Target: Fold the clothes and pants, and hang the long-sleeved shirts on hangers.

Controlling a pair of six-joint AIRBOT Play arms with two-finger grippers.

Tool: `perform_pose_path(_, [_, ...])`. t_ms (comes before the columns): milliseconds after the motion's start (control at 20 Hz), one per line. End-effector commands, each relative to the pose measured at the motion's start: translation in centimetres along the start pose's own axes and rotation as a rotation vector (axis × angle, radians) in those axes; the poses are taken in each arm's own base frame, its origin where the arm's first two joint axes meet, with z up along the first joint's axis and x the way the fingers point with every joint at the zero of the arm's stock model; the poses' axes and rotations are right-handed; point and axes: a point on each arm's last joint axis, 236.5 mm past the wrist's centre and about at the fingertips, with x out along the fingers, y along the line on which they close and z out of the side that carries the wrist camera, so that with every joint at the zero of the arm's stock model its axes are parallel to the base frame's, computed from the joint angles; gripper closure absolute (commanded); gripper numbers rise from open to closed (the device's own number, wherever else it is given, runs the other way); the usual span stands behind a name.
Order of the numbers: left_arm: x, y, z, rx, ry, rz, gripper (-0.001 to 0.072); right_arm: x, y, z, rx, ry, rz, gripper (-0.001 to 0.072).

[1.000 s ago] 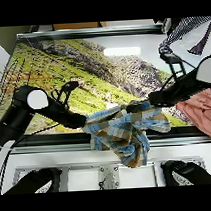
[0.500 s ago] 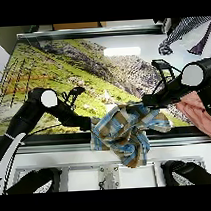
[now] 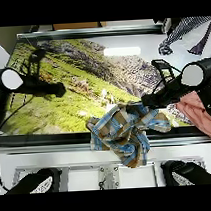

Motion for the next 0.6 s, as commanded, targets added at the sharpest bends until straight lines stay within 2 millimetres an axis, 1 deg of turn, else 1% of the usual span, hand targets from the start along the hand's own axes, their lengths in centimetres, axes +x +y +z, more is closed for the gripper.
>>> perform_pose_path(0, [-0.6, 10.7, 4.2, -0.104, -0.174, 0.216, 0.0067, 0.0, 0.0, 0.0, -0.001, 0.002, 0.000, 0.0693])
perform_pose_path(100, [1.1, 15.6, 3.7, -0.190, -0.162, 0.267, 0.0067, 0.0, 0.0, 0.0, -0.001, 0.002, 0.001, 0.0693])
perform_pose_path(250, [4.9, 21.1, 1.9, -0.281, -0.109, 0.310, 0.0067, 0.0, 0.0, 0.0, -0.001, 0.002, 0.001, 0.0693])
perform_pose_path(350, [7.2, 23.7, 0.8, -0.300, -0.078, 0.328, 0.0067, 0.0, 0.0, 0.0, -0.001, 0.002, 0.001, 0.0693])
perform_pose_path(450, [9.1, 26.0, -0.2, -0.259, -0.048, 0.357, 0.0067, 0.0, 0.0, 0.0, -0.001, 0.002, 0.001, 0.0693])
perform_pose_path(550, [10.5, 28.2, -1.6, -0.192, 0.009, 0.432, 0.0067, 0.0, 0.0, 0.0, -0.001, 0.002, 0.001, 0.0693])
